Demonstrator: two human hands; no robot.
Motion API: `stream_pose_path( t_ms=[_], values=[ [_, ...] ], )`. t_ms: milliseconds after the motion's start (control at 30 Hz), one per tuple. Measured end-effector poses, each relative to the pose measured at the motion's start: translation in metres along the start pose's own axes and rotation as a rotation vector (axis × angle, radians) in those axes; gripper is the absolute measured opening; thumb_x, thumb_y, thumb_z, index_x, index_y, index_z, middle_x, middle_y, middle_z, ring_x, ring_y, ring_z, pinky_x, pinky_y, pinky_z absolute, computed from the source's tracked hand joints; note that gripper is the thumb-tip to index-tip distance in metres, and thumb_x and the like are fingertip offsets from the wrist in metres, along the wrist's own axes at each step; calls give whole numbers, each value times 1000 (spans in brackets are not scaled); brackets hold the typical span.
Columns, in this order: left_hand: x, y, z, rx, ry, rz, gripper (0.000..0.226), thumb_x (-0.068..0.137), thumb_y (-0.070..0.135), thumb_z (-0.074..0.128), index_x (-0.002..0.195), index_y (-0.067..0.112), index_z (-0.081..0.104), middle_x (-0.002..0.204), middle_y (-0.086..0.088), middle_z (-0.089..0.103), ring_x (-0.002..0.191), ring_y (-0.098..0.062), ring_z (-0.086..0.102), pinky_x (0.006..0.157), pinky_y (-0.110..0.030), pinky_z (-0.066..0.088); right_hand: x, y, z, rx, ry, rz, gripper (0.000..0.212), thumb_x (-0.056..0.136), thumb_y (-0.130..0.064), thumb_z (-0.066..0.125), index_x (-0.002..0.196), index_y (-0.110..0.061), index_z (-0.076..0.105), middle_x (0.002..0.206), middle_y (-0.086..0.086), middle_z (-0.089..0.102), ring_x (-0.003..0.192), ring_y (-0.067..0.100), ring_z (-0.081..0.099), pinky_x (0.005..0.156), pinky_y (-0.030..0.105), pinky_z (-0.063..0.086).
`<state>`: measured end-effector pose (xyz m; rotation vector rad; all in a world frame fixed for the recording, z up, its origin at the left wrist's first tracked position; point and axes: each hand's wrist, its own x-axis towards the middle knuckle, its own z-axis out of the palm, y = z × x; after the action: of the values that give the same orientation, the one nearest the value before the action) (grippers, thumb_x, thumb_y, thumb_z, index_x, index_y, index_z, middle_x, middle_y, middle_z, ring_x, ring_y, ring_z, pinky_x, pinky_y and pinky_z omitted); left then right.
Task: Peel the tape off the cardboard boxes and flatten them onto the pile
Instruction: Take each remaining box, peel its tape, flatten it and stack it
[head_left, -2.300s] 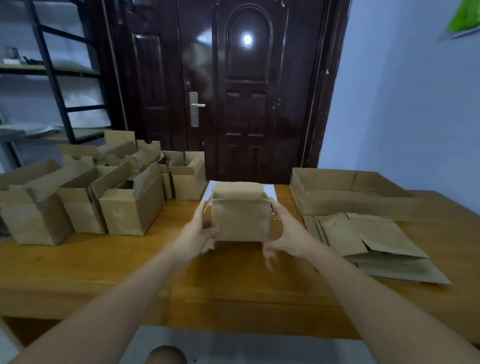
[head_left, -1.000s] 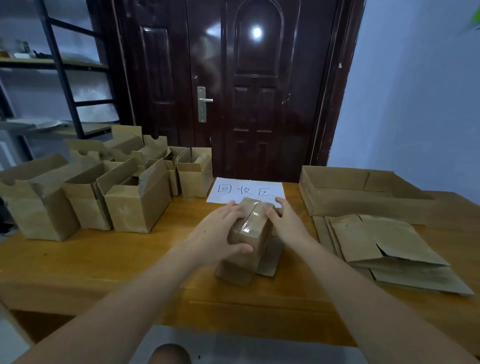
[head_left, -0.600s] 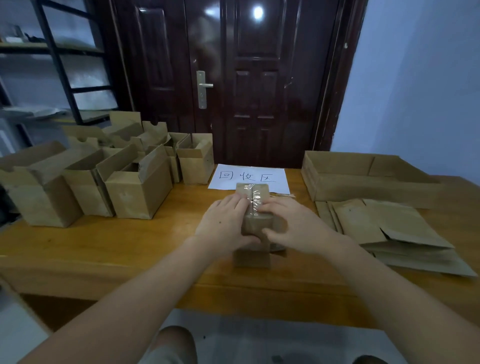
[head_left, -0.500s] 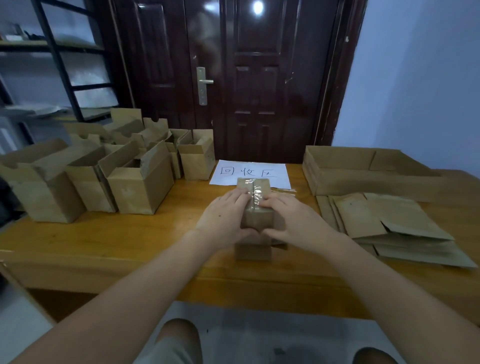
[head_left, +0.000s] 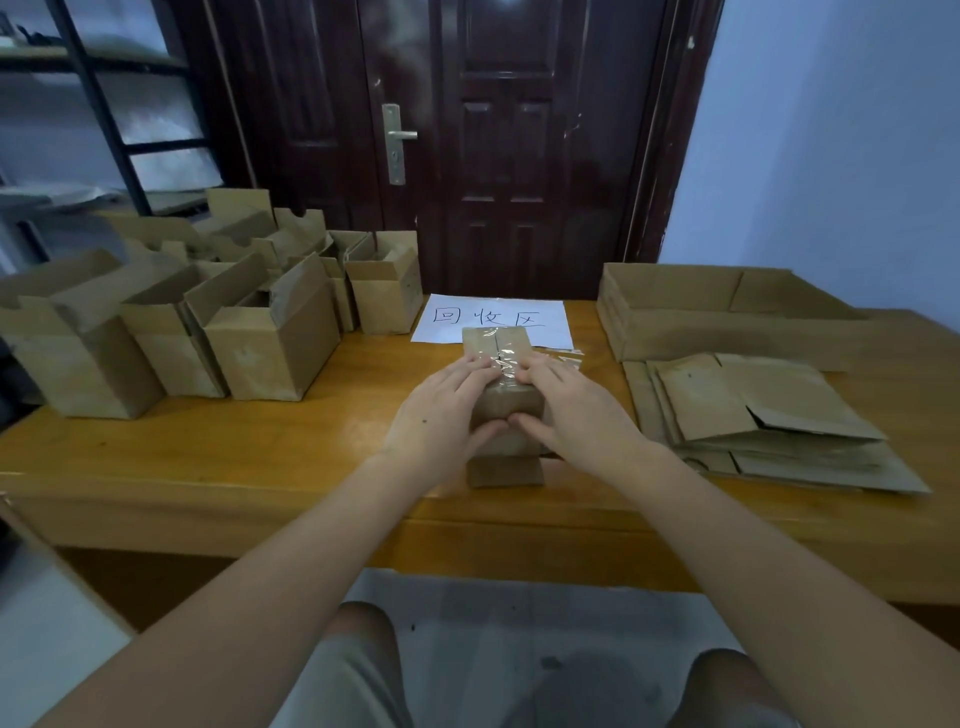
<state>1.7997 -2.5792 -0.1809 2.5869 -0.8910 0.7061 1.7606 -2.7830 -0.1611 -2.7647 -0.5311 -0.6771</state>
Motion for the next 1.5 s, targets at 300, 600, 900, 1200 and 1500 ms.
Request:
stream_pose_path(
  t_ms=[300,600,900,1200,1500],
  values=[
    [-2,-1,5,19,32,11,64,95,54,59,148,19,51,156,-1,49,149,-17,37,123,-38,33,-6,6,8,-90,146,-208,39,92,-25,72,127,-13,60,145,11,57,141,28,47,119,43,36],
    [1,-2,2,124,65,66,61,95,50,65,145,16,55,149,-2,55,142,-19,45,122,-37,32,-7,1,13,-221,155,-350,16,93,-15,71,108,-10,72,140,13,60,134,28,53,114,40,40],
    [-9,-4,6,79,208,164,31,94,33,71,119,15,66,130,-7,66,124,-25,60,104,-41,52,-6,-5,14,-292,101,-233,36,93,-16,71,127,-8,62,137,13,61,125,26,58,106,38,51],
    [-11,-2,6,161,254,234,23,103,22,48,110,16,69,128,-8,69,130,-29,60,108,-47,47,-6,-9,1,-43,82,-179,33,96,-29,57,126,-15,55,137,7,59,121,22,60,92,33,58],
    [-8,-1,-5,157,176,197,23,101,30,57,120,18,64,127,-4,71,128,-18,62,115,-40,37,-5,-9,-2,-40,156,-249,16,100,-16,53,112,-7,59,126,12,65,99,26,71,71,30,59]
  ],
)
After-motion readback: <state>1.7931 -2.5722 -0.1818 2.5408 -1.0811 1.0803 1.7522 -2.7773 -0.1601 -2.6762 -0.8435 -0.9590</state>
